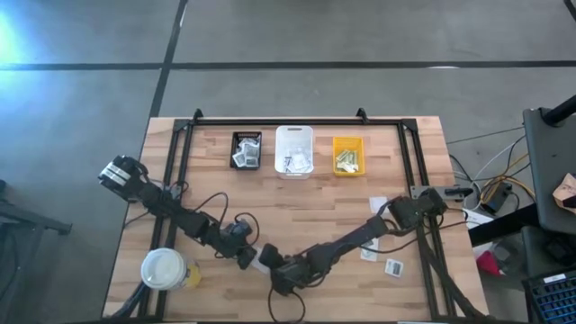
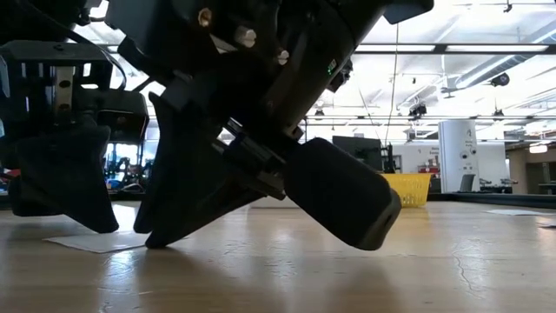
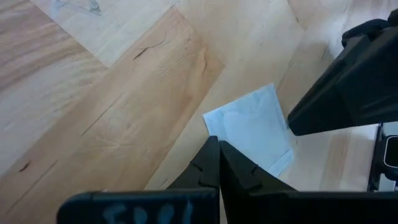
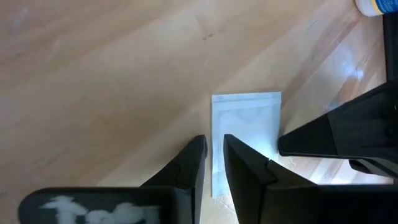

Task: Pick & Place First Aid Supplies
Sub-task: Put the blue bandage into the white bin

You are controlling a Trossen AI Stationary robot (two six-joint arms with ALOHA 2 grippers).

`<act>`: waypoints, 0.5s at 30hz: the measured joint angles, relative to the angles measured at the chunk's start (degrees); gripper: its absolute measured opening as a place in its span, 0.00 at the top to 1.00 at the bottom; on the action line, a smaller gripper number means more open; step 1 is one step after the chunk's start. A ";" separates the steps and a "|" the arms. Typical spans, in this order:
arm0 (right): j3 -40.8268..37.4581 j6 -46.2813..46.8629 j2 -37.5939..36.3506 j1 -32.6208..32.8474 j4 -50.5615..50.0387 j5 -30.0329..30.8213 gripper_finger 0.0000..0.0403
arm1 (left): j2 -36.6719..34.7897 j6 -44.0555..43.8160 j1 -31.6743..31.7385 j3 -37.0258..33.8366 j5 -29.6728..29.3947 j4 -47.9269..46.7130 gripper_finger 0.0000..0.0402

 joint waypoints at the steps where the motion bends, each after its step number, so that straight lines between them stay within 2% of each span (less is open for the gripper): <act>1: 0.00 0.22 0.00 0.08 0.01 0.00 0.84 | 0.00 0.00 0.00 0.00 0.02 -0.02 1.00; 10: -0.01 3.63 1.73 -0.90 2.44 -0.38 0.84 | 0.11 0.00 0.01 -0.11 0.16 2.37 1.00; 15: 0.15 1.59 3.24 -0.75 3.84 6.70 0.84 | 0.20 -0.24 0.00 -0.12 0.26 2.31 1.00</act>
